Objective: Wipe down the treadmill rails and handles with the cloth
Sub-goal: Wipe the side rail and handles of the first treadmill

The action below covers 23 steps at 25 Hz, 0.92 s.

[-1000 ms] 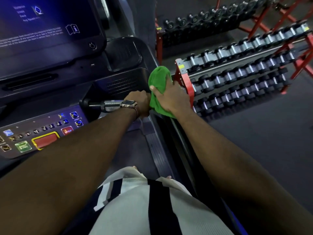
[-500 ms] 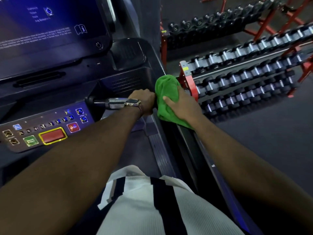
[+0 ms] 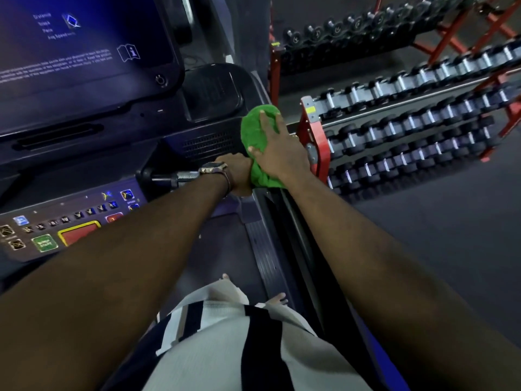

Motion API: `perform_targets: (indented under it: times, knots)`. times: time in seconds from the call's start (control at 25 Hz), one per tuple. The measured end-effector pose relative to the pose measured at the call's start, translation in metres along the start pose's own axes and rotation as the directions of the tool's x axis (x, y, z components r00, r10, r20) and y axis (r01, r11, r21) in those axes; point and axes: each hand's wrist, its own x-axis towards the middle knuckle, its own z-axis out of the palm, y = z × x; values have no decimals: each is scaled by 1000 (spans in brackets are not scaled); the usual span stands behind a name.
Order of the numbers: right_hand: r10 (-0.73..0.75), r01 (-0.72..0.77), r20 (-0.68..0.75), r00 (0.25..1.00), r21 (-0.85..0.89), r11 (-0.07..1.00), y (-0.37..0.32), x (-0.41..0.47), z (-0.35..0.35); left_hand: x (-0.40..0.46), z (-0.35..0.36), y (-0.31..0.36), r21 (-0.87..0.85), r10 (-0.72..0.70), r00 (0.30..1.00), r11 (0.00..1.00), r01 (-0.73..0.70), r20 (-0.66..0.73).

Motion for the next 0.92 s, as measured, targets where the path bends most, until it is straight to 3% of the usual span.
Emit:
perform_targets:
  times: [0.12, 0.32, 0.4, 0.48, 0.56, 0.6, 0.64, 0.68, 0.72, 0.76, 0.84, 0.92]
  knots:
    - [-16, 11, 87, 996, 63, 998, 10, 33, 0, 5, -4, 1, -19, -55, 985, 998, 59, 162]
    - [-59, 59, -4, 998, 118, 991, 18, -2, 6, 15, -4, -1, -156, -39, 962, 984, 83, 269]
    - [-41, 44, -38, 998, 90, 995, 25, -41, 11, 17, -4, -4, -270, 5, 963, 960, 70, 268]
    - [15, -13, -52, 999, 35, 999, 23, -48, 12, 22, 2, -15, -465, 49, 990, 885, 19, 135]
    - [54, -54, -36, 998, 4, 999, 8, -18, 4, 24, 3, -28, -684, 2, 999, 729, -27, -37]
    - [73, -73, -15, 997, 13, 997, 0, 5, 0, 26, 2, -33, -818, -77, 994, 575, -21, -79]
    - [90, -90, 2, 996, 37, 995, -8, 29, -3, 25, 2, -35, -934, -193, 976, 356, -21, -96]
    - [114, -116, 19, 993, 86, 990, -14, 53, -7, 25, 2, -36, -987, -316, 945, 155, -33, -81]
    - [145, -150, 41, 989, 158, 976, -16, 73, -10, 24, 3, -35, -999, -420, 906, 14, -45, -47]
    - [180, -190, 62, 982, 250, 950, -17, 89, -11, 25, 6, -35, -999, -504, 863, 1, -53, -46]
    - [261, -280, 104, 960, 426, 860, -14, 113, -14, 27, 13, -31, -982, -568, 806, 172, -80, -165]
    - [346, -389, 184, 920, 532, 752, -10, 130, -20, 26, 16, -24, -929, -534, 789, 349, -122, -304]
